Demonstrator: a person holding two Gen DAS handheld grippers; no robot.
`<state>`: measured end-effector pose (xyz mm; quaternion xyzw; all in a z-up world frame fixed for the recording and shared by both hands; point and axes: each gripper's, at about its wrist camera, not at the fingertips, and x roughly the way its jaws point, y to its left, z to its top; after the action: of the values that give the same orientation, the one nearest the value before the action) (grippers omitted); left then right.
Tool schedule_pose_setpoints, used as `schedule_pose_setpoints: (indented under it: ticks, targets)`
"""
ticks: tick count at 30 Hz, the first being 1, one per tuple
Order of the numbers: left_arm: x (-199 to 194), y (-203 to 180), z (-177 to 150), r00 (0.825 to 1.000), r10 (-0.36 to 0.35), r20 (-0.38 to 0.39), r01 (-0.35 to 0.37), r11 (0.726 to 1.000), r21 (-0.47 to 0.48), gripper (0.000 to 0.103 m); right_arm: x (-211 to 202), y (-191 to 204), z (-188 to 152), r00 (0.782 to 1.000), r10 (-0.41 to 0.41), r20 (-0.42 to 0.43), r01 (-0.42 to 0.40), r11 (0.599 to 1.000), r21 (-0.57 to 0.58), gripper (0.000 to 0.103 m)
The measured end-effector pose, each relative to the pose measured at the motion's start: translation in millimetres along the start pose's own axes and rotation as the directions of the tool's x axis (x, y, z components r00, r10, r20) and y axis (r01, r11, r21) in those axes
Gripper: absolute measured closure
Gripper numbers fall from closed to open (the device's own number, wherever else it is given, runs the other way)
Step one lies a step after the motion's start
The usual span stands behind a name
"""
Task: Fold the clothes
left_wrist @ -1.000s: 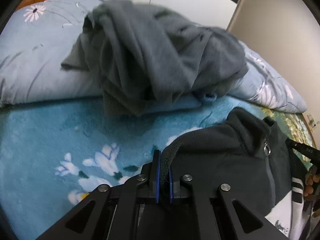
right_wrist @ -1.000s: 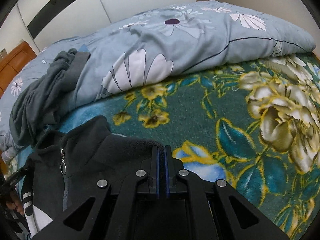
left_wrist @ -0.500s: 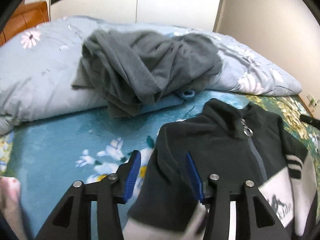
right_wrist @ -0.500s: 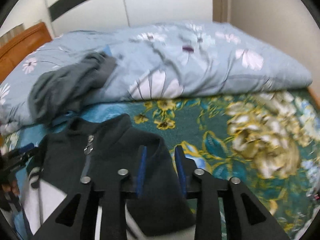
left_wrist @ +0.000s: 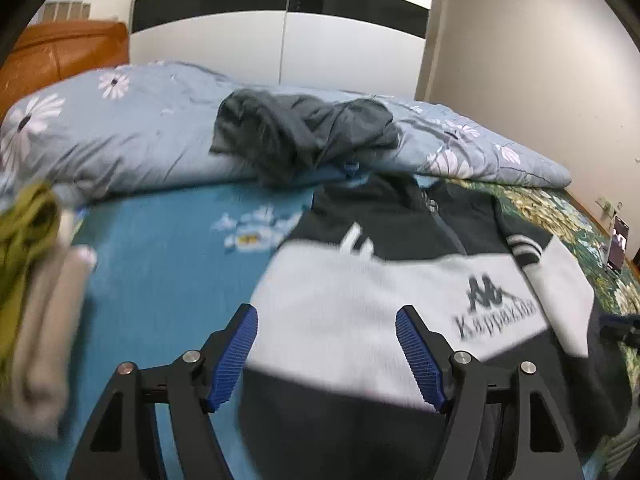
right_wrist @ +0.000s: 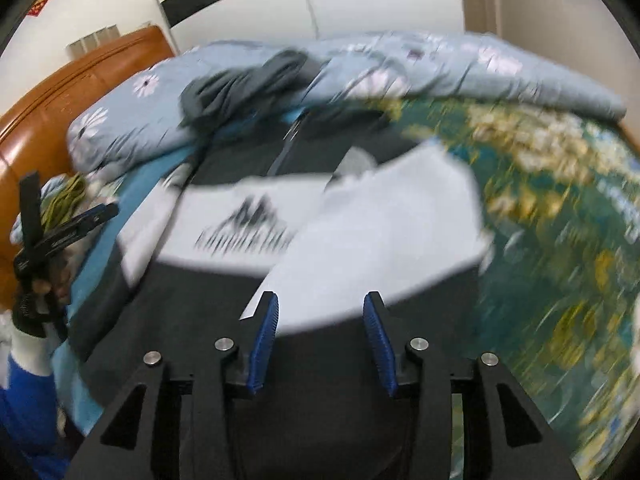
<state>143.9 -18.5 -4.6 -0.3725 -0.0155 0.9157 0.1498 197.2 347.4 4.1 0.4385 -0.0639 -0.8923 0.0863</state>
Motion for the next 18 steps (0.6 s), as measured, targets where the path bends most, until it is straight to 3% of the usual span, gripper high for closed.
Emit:
schedule_pose_setpoints:
  ticks: [4, 7, 15, 17, 18]
  targets:
    - [-9.8, -1.8, -16.3, 1.000, -0.003, -0.013, 0.002, 1.000, -0.023, 0.028, 10.2, 20.4, -21.8, 0.999, 0.024, -0.025, -0.024, 1.000, -0.002, 0.054]
    - [-12.8, -6.2, -17.8, 1.000, 0.003, -0.010, -0.003, 1.000, -0.018, 0.028, 17.9, 35.7, -38.2, 0.998, 0.042, -0.045, -0.043, 0.999, -0.004, 0.046]
    - [-20.4, -18.5, -20.4, 1.000, 0.019, -0.001, -0.019, 1.000, -0.003, 0.028, 28.0, 54.3, -51.6, 0.995, -0.088, -0.039, 0.083, 0.989, -0.119, 0.045]
    - [-19.0, -25.0, -20.2, 1.000, 0.019, -0.005, -0.019, 1.000, 0.014, 0.027, 28.2, 52.8, -52.0, 0.995, -0.096, -0.036, 0.092, 0.990, -0.110, 0.050]
    - [-18.4, -26.8, -20.3, 1.000, 0.018, -0.006, -0.018, 1.000, 0.019, 0.027, 27.9, 51.4, -52.0, 0.994, -0.107, -0.032, 0.103, 0.989, -0.105, 0.060]
